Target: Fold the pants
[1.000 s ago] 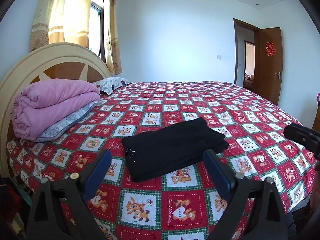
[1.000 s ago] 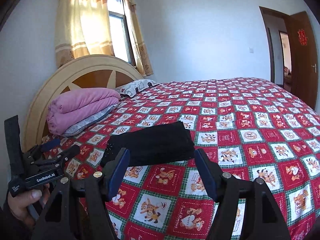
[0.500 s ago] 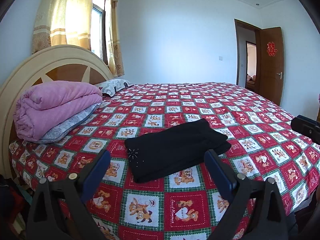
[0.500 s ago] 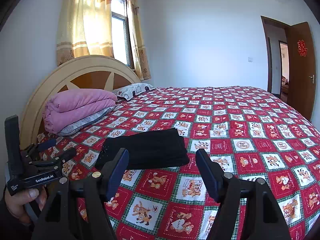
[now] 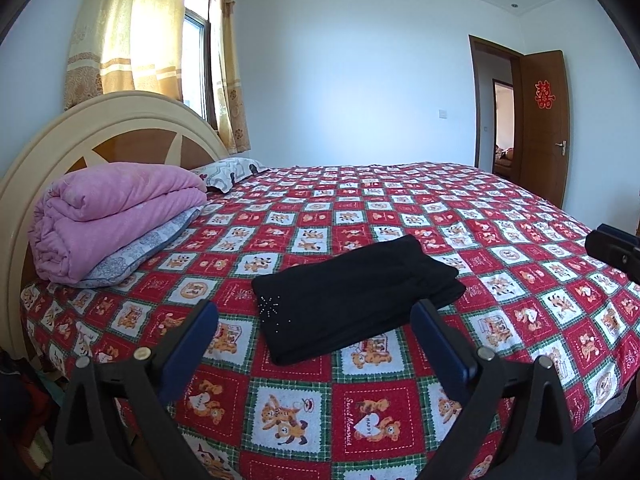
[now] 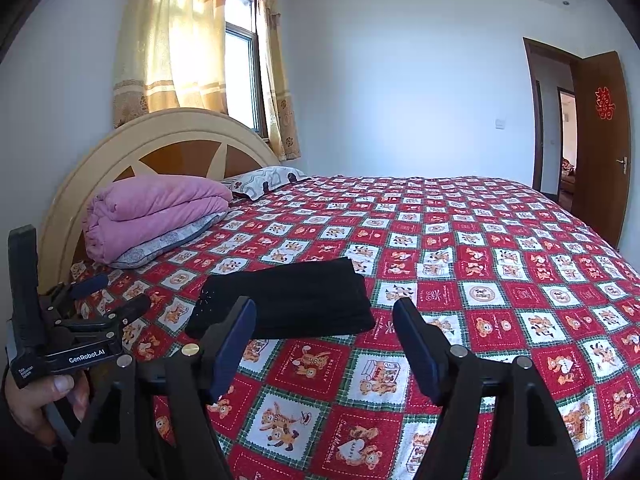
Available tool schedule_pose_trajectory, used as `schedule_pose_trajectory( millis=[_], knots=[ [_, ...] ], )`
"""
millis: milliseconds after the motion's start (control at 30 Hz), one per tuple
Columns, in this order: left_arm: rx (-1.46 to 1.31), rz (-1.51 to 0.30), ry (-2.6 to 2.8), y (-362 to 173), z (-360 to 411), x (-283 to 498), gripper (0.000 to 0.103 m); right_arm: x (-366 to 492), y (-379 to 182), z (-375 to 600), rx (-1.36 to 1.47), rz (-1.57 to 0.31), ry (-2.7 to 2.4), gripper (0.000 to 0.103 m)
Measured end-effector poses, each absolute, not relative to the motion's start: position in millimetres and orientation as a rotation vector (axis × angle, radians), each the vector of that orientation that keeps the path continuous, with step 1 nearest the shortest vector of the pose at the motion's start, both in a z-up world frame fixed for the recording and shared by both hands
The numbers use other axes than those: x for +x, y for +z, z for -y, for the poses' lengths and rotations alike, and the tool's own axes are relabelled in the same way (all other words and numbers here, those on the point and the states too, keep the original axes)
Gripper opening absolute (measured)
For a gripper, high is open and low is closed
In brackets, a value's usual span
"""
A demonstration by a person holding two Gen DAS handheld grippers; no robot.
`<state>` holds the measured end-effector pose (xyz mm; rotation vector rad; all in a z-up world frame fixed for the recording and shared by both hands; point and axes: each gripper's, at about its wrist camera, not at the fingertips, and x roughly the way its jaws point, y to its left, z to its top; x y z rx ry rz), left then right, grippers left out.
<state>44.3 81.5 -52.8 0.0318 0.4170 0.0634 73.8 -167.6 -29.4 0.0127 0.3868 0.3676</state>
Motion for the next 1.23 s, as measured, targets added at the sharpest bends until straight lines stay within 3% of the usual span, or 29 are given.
schedule_pose_trajectory(
  millis=[1233],
  knots=[
    [-0.004, -0.416, 0.085, -53.3, -84.5, 46.1, 0.103, 71.0, -29.8, 165.4, -0.015, -0.372, 0.348, 0.073]
  ],
)
